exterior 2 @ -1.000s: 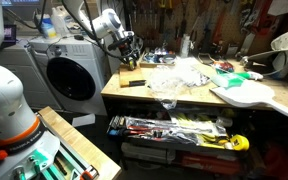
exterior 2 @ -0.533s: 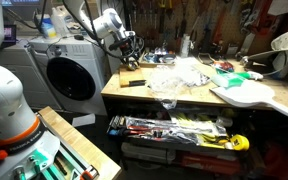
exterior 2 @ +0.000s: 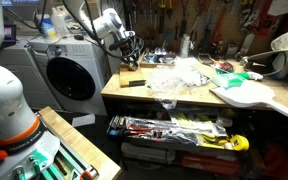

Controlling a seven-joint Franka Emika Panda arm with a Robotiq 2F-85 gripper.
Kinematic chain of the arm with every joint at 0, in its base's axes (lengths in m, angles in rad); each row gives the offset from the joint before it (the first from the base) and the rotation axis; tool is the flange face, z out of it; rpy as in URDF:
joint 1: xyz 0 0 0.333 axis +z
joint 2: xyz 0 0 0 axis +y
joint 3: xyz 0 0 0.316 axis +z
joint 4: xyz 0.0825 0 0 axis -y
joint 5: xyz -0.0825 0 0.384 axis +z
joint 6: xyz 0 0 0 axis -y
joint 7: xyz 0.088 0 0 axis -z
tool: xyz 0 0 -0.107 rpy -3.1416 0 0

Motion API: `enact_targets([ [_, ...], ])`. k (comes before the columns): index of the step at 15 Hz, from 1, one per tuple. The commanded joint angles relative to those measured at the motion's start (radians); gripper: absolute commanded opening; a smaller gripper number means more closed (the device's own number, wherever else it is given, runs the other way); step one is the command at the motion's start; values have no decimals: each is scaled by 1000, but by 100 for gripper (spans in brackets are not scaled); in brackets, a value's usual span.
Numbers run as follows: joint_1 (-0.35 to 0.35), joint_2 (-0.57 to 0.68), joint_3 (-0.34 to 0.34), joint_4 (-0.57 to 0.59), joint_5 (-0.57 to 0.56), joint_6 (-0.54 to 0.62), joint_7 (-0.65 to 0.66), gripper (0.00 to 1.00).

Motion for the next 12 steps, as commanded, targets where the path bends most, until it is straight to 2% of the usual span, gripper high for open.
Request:
enact_targets([
  [1, -12, -21, 2, -40, -7, 51, -4, 24],
  [2, -14, -24, 2, -43, -6, 57, -5, 15],
  [4, -22, -39, 9, -59, 8, 81, -24, 7],
  [8, -45, -79, 21, -109, 36, 185, -85, 7],
  [12, -96, -96, 60, -133, 211, 221, -278, 7],
])
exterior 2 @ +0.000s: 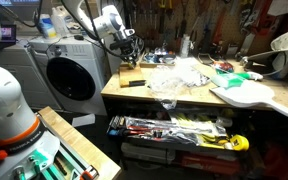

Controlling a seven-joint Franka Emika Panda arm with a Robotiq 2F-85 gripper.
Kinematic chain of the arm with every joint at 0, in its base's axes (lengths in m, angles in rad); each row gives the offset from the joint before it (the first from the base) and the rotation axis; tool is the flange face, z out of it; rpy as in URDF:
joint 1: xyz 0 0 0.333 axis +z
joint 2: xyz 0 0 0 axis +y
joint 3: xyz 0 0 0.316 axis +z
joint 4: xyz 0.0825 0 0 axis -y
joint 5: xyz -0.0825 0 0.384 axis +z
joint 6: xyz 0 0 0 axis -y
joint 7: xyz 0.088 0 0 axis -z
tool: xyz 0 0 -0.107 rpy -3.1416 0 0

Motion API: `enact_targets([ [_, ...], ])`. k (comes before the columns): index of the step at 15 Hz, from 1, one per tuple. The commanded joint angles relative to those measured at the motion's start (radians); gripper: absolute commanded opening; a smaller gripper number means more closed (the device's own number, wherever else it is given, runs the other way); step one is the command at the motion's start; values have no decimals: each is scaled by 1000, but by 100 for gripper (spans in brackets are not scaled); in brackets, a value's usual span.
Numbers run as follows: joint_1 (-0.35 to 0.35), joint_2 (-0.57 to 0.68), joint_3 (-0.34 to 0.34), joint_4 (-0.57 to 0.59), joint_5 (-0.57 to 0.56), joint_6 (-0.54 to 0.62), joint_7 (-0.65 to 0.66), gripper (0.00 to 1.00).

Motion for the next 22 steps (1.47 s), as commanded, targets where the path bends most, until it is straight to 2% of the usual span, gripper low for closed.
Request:
enact_targets([
  [1, -57, -50, 46, -56, 162, 10, -179, 7],
  [7, -88, -72, 80, -28, 320, -122, -406, 7],
  [13, -95, -60, 85, 5, 338, -199, -540, 7],
  [18, -99, -49, 83, 9, 337, -191, -597, 7],
  [22, -104, -41, 83, 16, 348, -197, -627, 14],
])
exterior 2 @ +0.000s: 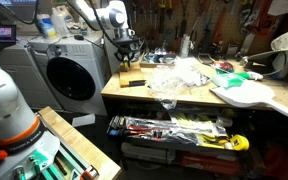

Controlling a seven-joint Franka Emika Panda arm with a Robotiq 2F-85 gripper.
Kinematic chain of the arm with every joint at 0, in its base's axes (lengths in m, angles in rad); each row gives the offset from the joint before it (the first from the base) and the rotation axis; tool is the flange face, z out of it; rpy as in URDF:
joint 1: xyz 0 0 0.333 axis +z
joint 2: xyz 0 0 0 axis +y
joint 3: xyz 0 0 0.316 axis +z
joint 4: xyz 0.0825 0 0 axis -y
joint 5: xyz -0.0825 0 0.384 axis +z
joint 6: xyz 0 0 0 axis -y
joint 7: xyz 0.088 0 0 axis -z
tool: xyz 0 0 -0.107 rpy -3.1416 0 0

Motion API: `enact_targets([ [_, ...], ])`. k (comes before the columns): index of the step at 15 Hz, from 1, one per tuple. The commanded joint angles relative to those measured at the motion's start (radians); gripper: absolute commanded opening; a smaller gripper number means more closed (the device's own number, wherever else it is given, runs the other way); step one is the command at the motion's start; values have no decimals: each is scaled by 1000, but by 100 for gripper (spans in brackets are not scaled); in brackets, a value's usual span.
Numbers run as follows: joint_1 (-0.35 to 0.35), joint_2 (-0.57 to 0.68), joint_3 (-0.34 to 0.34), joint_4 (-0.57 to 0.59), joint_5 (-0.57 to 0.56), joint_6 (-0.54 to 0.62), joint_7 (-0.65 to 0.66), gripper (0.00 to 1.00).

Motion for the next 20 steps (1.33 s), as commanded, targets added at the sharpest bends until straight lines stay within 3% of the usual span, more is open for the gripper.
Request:
enact_targets([
  [1, -16, 10, 13, 19, 28, -30, -45, 16],
  [5, -17, 18, 13, 23, 31, -31, -56, 16],
  [9, -19, 34, 13, 40, 34, -39, -62, 26],
  [11, -20, 42, 13, 49, 36, -45, -66, 39],
  [12, -21, 45, 14, 53, 38, -48, -69, 56],
  [13, -21, 47, 14, 56, 39, -49, -70, 57],
  [19, -18, 50, 12, 71, 35, -63, -74, 100],
  [20, -18, 48, 13, 69, 35, -63, -75, 100],
])
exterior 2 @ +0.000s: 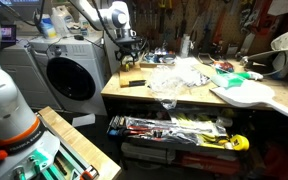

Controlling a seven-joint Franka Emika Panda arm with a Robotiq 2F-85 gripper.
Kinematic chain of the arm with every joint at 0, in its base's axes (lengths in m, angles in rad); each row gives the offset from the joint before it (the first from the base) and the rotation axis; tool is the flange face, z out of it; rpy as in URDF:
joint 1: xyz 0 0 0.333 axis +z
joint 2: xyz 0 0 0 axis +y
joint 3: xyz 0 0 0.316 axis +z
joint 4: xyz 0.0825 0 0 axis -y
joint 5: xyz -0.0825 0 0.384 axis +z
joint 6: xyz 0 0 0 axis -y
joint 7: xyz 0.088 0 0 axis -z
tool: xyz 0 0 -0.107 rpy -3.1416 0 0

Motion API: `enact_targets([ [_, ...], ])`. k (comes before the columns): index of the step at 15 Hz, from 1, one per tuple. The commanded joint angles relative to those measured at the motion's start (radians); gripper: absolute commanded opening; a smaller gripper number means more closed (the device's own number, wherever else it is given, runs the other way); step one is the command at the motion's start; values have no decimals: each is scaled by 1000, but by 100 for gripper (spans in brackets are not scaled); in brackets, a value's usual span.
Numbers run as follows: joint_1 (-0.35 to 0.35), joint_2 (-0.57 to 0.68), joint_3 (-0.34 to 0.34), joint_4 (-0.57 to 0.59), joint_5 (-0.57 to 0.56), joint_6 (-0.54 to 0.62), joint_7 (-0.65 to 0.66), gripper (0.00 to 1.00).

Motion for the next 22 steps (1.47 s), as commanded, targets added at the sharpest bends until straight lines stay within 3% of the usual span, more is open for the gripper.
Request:
enact_targets([
  [1, -12, 4, 13, 14, 22, -30, -26, 100],
  [3, -4, -13, 4, 3, 17, -25, 31, 100],
  [6, -11, -135, 17, -114, 63, 42, 78, 100],
  [10, -31, -315, 40, -252, 300, 34, 50, 100],
  [14, -9, -526, -13, -415, 374, 24, 201, 100],
  [22, -59, -835, -88, -596, 273, -120, 566, 100],
])
